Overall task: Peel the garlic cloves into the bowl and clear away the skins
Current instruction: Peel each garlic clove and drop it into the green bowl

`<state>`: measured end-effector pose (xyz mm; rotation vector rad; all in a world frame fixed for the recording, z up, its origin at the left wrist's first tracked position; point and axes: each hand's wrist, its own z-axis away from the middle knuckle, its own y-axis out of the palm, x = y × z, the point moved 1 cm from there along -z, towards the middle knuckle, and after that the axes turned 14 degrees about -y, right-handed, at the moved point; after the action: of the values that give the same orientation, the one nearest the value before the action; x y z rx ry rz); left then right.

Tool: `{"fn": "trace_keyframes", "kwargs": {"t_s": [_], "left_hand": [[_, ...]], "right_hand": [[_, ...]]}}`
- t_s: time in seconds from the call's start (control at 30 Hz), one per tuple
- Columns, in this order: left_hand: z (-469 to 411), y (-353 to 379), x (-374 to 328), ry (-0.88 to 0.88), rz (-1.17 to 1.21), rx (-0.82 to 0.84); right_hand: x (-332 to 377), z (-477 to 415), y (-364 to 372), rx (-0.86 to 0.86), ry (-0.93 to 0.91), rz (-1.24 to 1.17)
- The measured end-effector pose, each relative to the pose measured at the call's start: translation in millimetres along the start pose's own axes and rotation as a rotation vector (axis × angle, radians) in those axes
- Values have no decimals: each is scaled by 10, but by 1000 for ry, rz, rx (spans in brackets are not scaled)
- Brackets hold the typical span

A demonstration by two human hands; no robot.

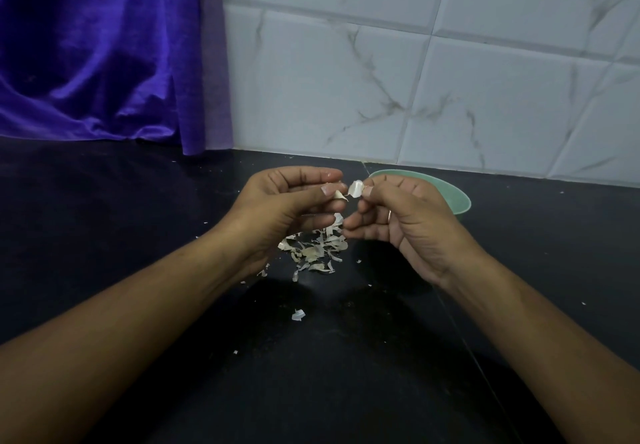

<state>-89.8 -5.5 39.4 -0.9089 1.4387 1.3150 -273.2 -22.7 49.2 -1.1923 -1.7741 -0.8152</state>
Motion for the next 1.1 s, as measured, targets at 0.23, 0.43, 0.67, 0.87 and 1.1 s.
{"fn": "trace_keyframes", "kwargs": {"t_s": [0.23,0.43,0.67,0.87,1.1], "left_hand": [[-44,-48,5,6,11,-71],[-60,-106,-11,12,22,-197],[-57,-99,-15,27,-5,-204],[-59,-104,-7,31,-26,-175],[-55,-102,3,45,-66,-163]], "right_hand": [[12,6,-12,-18,-45,114],[20,-2,-25,-38,-83,140],[-9,11,-42,-4,-155,250],[-11,12,-72,7,-162,273],[-26,8,-91,28,-182,314]]}}
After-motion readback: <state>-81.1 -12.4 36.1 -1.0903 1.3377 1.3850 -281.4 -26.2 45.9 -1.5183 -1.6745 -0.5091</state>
